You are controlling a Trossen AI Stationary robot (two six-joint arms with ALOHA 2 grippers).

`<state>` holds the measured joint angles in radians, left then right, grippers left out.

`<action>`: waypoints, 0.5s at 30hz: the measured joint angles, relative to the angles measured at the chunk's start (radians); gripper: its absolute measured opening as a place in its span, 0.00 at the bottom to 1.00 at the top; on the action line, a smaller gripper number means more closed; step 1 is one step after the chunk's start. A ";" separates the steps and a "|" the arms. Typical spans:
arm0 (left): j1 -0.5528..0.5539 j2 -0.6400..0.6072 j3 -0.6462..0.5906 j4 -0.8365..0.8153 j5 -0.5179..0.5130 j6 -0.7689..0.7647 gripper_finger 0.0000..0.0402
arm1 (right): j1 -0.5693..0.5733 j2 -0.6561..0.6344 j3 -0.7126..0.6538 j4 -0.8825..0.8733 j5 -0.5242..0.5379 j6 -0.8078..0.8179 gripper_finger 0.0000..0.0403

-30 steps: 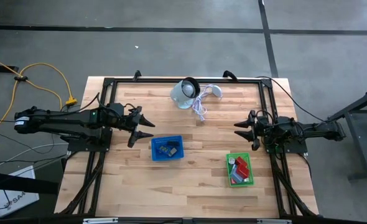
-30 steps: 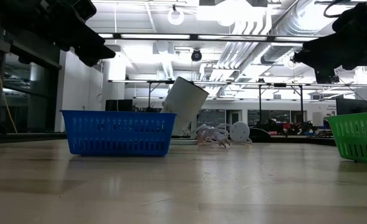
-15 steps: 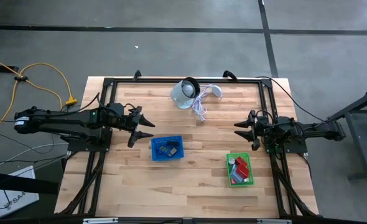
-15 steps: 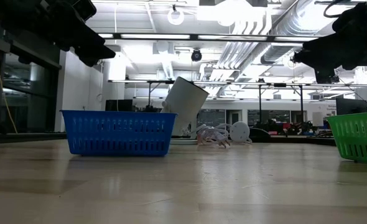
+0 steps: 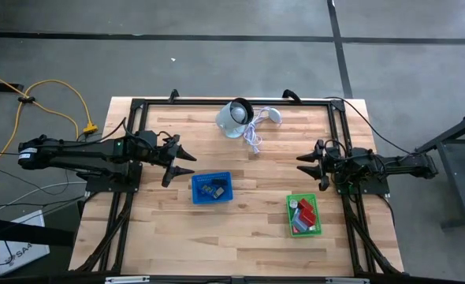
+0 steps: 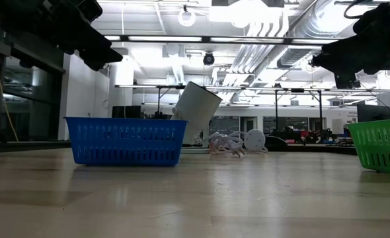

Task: Pick & Place Office items
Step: Return to Home Position

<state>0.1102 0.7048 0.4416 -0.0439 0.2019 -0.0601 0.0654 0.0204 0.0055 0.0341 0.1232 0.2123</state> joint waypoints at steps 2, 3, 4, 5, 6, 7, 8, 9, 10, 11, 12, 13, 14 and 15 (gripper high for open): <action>0.000 0.000 0.000 0.000 0.000 0.000 0.53 | 0.000 0.000 0.000 0.000 0.000 0.000 0.38; 0.000 0.000 0.000 0.000 0.000 0.000 0.53 | 0.000 0.000 0.000 0.000 0.000 0.000 0.38; 0.001 -0.002 0.000 0.000 0.000 0.001 0.53 | 0.000 0.000 0.000 0.000 0.000 0.000 0.38; 0.004 -0.007 0.000 -0.001 0.000 0.003 0.53 | 0.000 0.000 0.000 0.000 0.000 0.000 0.38; 0.008 -0.014 0.000 0.000 0.004 0.007 0.53 | 0.000 0.000 0.000 0.000 0.000 0.000 0.38; 0.013 -0.023 0.000 0.000 0.008 0.014 0.53 | 0.000 0.000 0.000 0.000 0.000 0.000 0.38; 0.018 -0.033 0.000 0.000 0.016 0.021 0.53 | 0.000 0.000 0.000 0.000 0.000 0.000 0.38; 0.025 -0.046 0.000 0.000 0.025 0.026 0.53 | 0.000 0.000 0.000 0.000 0.000 0.000 0.38; 0.032 -0.060 0.000 -0.001 0.031 0.032 0.53 | 0.000 0.000 0.000 0.000 0.000 0.000 0.38; 0.039 -0.075 0.000 -0.001 0.036 0.035 0.53 | 0.000 0.000 0.000 0.000 0.000 0.000 0.38; 0.046 -0.090 0.000 -0.002 0.039 0.037 0.53 | 0.000 0.000 0.000 0.000 0.000 0.000 0.38; 0.052 -0.106 0.000 -0.008 0.039 0.037 0.53 | 0.000 0.000 0.000 0.000 0.000 0.000 0.38; 0.058 -0.122 0.000 -0.017 0.039 0.037 0.53 | 0.000 0.000 0.000 0.000 0.000 0.000 0.38; 0.064 -0.138 0.000 -0.025 0.040 0.037 0.53 | 0.000 0.000 0.000 0.000 0.000 0.000 0.38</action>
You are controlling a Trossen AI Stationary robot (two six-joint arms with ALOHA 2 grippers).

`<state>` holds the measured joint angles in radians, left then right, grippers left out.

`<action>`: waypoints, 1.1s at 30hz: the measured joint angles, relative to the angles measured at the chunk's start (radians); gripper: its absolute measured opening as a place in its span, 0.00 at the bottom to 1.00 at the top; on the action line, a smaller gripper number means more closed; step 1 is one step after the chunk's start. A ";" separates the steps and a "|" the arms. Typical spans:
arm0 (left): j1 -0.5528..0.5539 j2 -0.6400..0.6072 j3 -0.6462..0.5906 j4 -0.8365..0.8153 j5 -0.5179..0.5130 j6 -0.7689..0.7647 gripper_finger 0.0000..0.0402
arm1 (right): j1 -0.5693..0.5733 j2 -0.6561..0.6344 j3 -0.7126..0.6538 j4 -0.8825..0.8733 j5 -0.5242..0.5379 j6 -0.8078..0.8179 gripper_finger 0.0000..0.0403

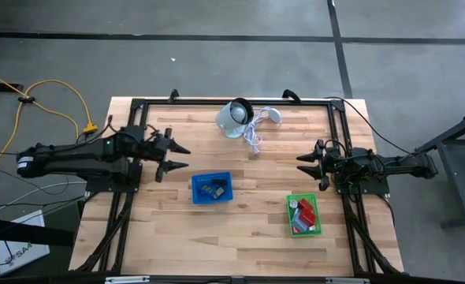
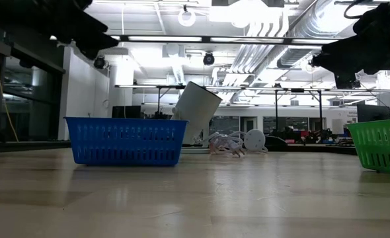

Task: Pick & Place Office items
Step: Return to Home Position

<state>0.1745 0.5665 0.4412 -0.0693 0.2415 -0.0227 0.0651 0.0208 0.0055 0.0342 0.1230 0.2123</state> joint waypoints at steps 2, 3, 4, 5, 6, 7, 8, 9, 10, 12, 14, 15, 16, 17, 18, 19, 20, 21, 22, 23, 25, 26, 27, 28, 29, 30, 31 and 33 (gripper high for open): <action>0.012 -0.036 0.000 -0.016 0.001 0.000 0.53 | 0.000 0.000 0.000 0.000 0.000 0.000 0.38; 0.019 -0.053 0.000 -0.026 0.002 0.000 0.53 | 0.000 0.000 0.000 0.000 0.000 0.000 0.38; 0.025 -0.069 0.000 -0.033 0.003 0.000 0.53 | 0.000 0.000 0.000 0.000 0.000 0.000 0.38; 0.031 -0.084 0.000 -0.041 0.003 0.000 0.53 | 0.000 0.000 0.000 0.000 0.000 0.000 0.38; 0.036 -0.098 0.000 -0.050 0.003 0.000 0.53 | 0.000 0.000 0.000 0.000 0.000 0.000 0.38; 0.040 -0.111 0.000 -0.055 0.003 0.001 0.53 | 0.000 0.000 0.000 0.000 0.000 0.000 0.38; 0.042 -0.125 0.000 -0.061 0.003 0.001 0.53 | 0.000 0.000 0.000 0.000 0.000 0.000 0.38; 0.046 -0.141 0.000 -0.071 0.003 0.004 0.53 | 0.000 0.000 0.000 0.000 0.000 0.000 0.38; 0.047 -0.155 0.000 -0.077 0.003 0.010 0.53 | 0.000 0.000 0.000 0.000 0.000 0.000 0.38; 0.049 -0.185 0.000 -0.089 0.003 0.028 0.53 | 0.000 0.000 0.000 0.000 0.000 0.000 0.38; 0.049 -0.215 0.000 -0.110 0.003 0.048 0.53 | 0.000 0.000 0.000 0.000 0.000 0.000 0.38; 0.049 -0.229 0.000 -0.117 0.003 0.054 0.53 | 0.000 0.000 0.000 0.000 0.000 0.000 0.38; 0.049 -0.244 0.000 -0.129 0.003 0.057 0.53 | 0.000 0.000 0.000 0.000 0.000 0.000 0.38; 0.049 -0.258 0.000 -0.141 0.002 0.057 0.53 | 0.000 0.000 0.000 0.000 0.000 0.000 0.38; 0.049 -0.272 0.000 -0.151 -0.002 0.056 0.53 | 0.000 0.000 0.000 0.000 0.000 0.000 0.38; 0.049 -0.286 0.000 -0.160 -0.008 0.055 0.53 | 0.000 0.000 0.000 0.000 0.000 0.000 0.38; 0.049 -0.299 0.000 -0.173 -0.009 0.056 0.53 | 0.000 0.000 0.000 0.000 0.000 0.000 0.38; 0.049 -0.311 0.000 -0.185 -0.010 0.056 0.53 | 0.000 0.000 0.000 0.000 0.000 0.000 0.38; 0.049 -0.323 0.000 -0.196 -0.011 0.055 0.53 | 0.000 0.000 0.000 0.000 0.000 0.000 0.38; 0.049 -0.334 0.000 -0.208 -0.011 0.055 0.53 | 0.000 0.000 0.000 0.000 0.000 0.000 0.38; 0.049 -0.355 0.000 -0.234 -0.011 0.055 0.53 | 0.000 0.000 0.000 0.000 0.000 0.000 0.38; 0.049 -0.364 0.000 -0.248 -0.011 0.055 0.53 | 0.000 0.000 0.000 0.000 0.000 0.000 0.38; 0.049 -0.372 0.000 -0.261 -0.011 0.055 0.53 | 0.000 0.000 0.000 0.000 0.000 0.000 0.38; 0.049 -0.379 0.000 -0.272 -0.011 0.054 0.53 | 0.000 0.000 0.000 0.000 0.000 0.000 0.38; 0.049 -0.385 -0.002 -0.279 -0.011 0.053 0.53 | 0.000 0.000 0.000 0.000 0.000 0.000 0.38; 0.049 -0.392 -0.006 -0.280 -0.011 0.053 0.53 | 0.000 0.000 0.000 0.000 0.000 0.000 0.38; 0.049 -0.397 -0.011 -0.282 -0.011 0.052 0.53 | 0.000 0.000 0.000 0.000 0.000 0.000 0.38; 0.049 -0.409 -0.025 -0.283 -0.011 0.048 0.53 | 0.000 0.000 0.000 0.000 0.000 0.000 0.38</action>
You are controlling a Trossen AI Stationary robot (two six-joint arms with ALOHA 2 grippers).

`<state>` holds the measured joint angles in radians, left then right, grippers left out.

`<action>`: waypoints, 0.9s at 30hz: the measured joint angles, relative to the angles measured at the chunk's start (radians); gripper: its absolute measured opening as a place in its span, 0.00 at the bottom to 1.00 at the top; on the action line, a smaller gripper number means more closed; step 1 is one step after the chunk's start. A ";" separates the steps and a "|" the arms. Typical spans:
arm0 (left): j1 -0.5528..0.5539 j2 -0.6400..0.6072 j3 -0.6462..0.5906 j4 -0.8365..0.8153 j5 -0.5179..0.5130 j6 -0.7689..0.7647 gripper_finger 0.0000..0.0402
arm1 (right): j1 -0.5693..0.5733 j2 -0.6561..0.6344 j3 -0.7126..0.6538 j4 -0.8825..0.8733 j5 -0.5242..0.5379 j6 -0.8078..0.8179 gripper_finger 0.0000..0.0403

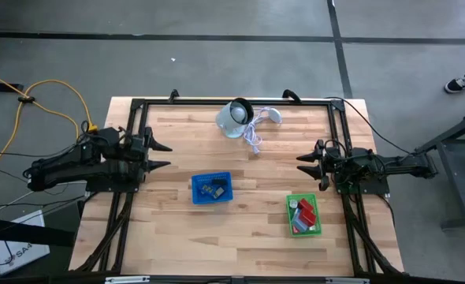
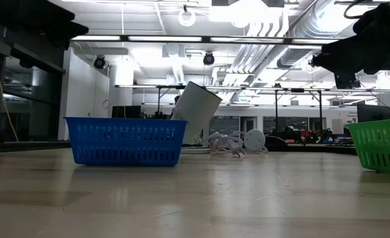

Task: Pick & Place Office items
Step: Return to Home Position

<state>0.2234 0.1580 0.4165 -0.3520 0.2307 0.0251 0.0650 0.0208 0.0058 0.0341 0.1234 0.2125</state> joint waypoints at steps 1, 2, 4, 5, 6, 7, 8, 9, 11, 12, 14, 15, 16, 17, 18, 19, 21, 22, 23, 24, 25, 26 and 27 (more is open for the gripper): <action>0.000 -0.006 -0.009 0.000 0.000 -0.003 0.53 | 0.000 0.000 0.000 0.000 0.000 0.000 0.38; 0.000 -0.015 -0.018 -0.001 -0.002 -0.007 0.53 | 0.000 0.000 0.000 0.000 0.000 0.000 0.38; 0.000 -0.031 -0.036 -0.001 -0.015 -0.019 0.53 | 0.000 0.000 0.000 0.000 0.000 0.000 0.38; 0.000 -0.039 -0.045 -0.001 -0.027 -0.025 0.53 | 0.000 0.000 0.000 0.000 0.000 0.000 0.38; 0.000 -0.047 -0.053 -0.001 -0.035 -0.031 0.53 | 0.000 0.000 0.000 0.000 0.000 0.000 0.38; 0.000 -0.054 -0.062 -0.001 -0.044 -0.036 0.53 | 0.000 0.000 0.000 0.000 0.000 0.000 0.38; 0.000 -0.061 -0.069 0.000 -0.052 -0.039 0.53 | 0.000 0.000 0.000 0.000 0.000 0.000 0.38; 0.000 -0.067 -0.077 0.000 -0.053 -0.041 0.53 | 0.000 0.000 0.000 0.000 0.000 0.000 0.38; 0.000 -0.078 -0.094 0.001 -0.054 -0.041 0.53 | 0.000 0.000 0.000 0.000 0.000 0.000 0.38; 0.000 -0.083 -0.102 0.003 -0.055 -0.042 0.53 | 0.000 0.000 0.000 0.000 0.000 0.000 0.38; 0.000 -0.090 -0.121 0.013 -0.067 -0.054 0.53 | 0.000 0.000 0.000 0.000 0.000 0.000 0.38; 0.000 -0.093 -0.131 0.022 -0.075 -0.057 0.53 | 0.000 0.000 0.000 0.000 0.000 0.000 0.38; 0.000 -0.095 -0.143 0.037 -0.079 -0.060 0.53 | 0.000 0.000 0.000 0.000 0.000 0.000 0.38; 0.000 -0.099 -0.157 0.057 -0.080 -0.061 0.53 | 0.000 0.000 0.000 0.000 0.000 0.000 0.38; 0.000 -0.103 -0.173 0.080 -0.080 -0.061 0.53 | 0.000 0.000 0.000 0.000 0.000 0.000 0.38; 0.000 -0.106 -0.188 0.103 -0.080 -0.063 0.53 | 0.000 0.000 0.000 0.000 0.000 0.000 0.38; 0.000 -0.113 -0.215 0.138 -0.080 -0.064 0.53 | 0.000 0.000 0.000 0.000 0.000 0.000 0.38; 0.000 -0.116 -0.226 0.155 -0.080 -0.063 0.53 | 0.000 0.000 0.000 0.000 0.000 0.000 0.38; 0.000 -0.117 -0.237 0.168 -0.080 -0.063 0.53 | 0.000 0.000 0.000 0.000 0.000 0.000 0.38; 0.000 -0.118 -0.248 0.182 -0.079 -0.064 0.53 | 0.000 0.000 0.000 0.000 0.000 0.000 0.38; 0.000 -0.118 -0.258 0.194 -0.080 -0.066 0.53 | 0.000 0.000 0.000 0.000 0.000 0.000 0.38; 0.000 -0.117 -0.266 0.204 -0.080 -0.068 0.53 | 0.000 0.000 0.000 0.000 0.000 0.000 0.38; 0.000 -0.117 -0.275 0.213 -0.081 -0.072 0.53 | 0.000 0.000 0.000 0.000 0.000 0.000 0.38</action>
<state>0.2234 0.0406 0.1419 -0.1387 0.1497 -0.0472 0.0650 0.0208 0.0059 0.0341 0.1233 0.2123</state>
